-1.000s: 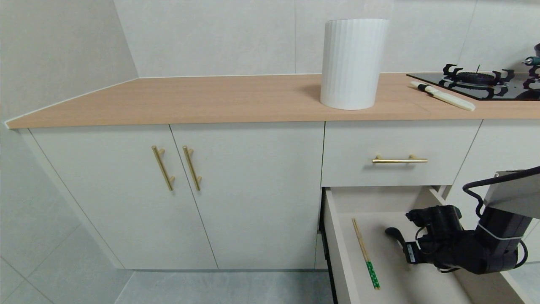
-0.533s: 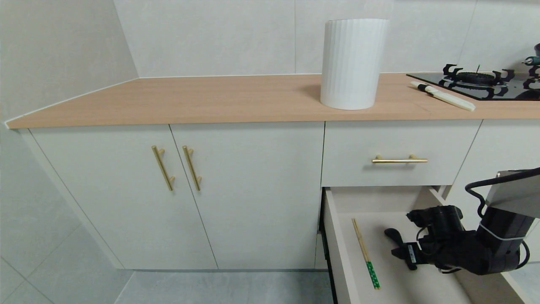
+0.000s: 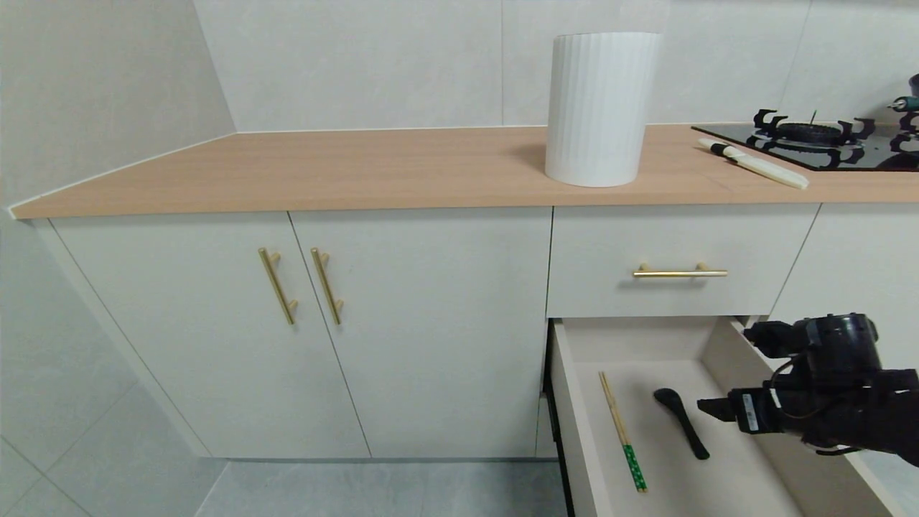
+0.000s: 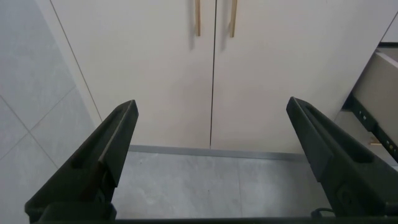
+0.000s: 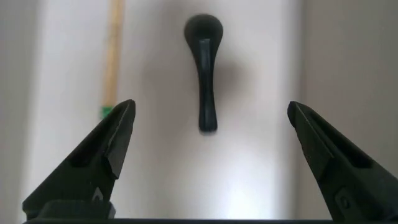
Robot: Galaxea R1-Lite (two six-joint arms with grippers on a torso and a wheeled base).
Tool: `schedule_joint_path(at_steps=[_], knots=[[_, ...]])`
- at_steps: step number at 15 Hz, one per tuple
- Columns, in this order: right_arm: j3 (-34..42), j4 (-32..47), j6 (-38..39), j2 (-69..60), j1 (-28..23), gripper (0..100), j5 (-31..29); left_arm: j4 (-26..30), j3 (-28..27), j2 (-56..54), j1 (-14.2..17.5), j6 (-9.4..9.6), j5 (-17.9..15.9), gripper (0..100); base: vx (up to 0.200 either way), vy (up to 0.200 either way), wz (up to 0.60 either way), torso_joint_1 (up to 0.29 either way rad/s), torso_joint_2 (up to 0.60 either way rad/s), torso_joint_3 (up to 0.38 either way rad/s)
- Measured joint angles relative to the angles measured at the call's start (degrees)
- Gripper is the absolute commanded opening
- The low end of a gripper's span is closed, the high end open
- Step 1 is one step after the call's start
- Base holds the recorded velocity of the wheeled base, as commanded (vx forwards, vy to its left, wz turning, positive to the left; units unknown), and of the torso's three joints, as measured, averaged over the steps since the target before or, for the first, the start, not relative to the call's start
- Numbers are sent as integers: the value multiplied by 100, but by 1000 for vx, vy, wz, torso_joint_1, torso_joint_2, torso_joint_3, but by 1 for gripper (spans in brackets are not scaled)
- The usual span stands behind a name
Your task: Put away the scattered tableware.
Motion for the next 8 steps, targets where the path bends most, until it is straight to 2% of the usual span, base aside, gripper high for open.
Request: schedule_joint_path(at_steps=[4,8], knots=[[107,1930,-205,-1675,-5,100,649,-2,0,0,0,0,-2,100,0,0,0,0,0,0],[0,3088,-558,-2748,204,100,903,0,0,0,2,2,-2,100,0,0,0,0,0,0]])
